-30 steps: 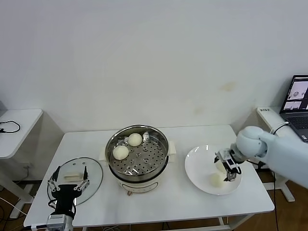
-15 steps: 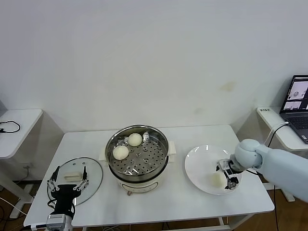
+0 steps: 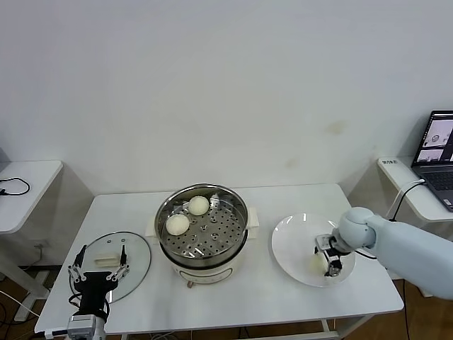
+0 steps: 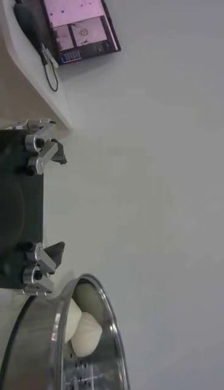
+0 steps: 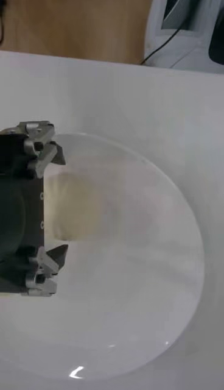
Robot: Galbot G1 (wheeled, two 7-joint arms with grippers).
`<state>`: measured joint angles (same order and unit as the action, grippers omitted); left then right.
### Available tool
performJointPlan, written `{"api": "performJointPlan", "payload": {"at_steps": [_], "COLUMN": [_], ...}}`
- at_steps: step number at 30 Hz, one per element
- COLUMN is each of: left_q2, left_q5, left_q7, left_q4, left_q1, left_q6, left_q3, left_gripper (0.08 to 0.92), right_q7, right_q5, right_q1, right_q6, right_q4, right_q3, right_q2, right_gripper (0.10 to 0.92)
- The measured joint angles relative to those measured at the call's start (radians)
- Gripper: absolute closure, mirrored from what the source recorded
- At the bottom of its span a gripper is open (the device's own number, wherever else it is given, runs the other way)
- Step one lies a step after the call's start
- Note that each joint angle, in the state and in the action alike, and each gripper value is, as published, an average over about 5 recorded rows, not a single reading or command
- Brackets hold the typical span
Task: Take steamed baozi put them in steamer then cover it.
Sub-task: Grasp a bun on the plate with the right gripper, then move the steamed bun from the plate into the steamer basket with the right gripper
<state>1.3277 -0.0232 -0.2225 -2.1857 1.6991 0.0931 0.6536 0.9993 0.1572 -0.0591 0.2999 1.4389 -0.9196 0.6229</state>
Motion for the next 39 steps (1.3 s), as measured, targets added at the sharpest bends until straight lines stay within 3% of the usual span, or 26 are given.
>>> {"api": "performJointPlan", "payload": {"at_steps": [10,28,39], "left_q2": [0.0,-0.011,-0.015], "left_q5": [0.001,0.012,0.02], "left_q7": [0.0,0.0,0.001], "left_q4": [-0.004,-0.02,-0.025], "left_q1": [0.002,-0.002,0.001], "left_q6": [0.0,-0.001,-0.001], "left_q3": [0.004,0.006,0.012], "left_gripper": [0.177,0.177,0.177], "right_q7": [0.011,0.073,0.092], "right_q5": [-0.006,-0.114,-0.234], "right_q1": [0.004,0.215,0.477], "right_q6": [0.002,0.023,0.038], "right_q4": [-0.007,0.054,0.064], "right_q3": [0.007,-0.024,-0.14], "right_q2": [0.008,-0.038,0.031], "right_gripper": [0.436,0.437,0.431]}}
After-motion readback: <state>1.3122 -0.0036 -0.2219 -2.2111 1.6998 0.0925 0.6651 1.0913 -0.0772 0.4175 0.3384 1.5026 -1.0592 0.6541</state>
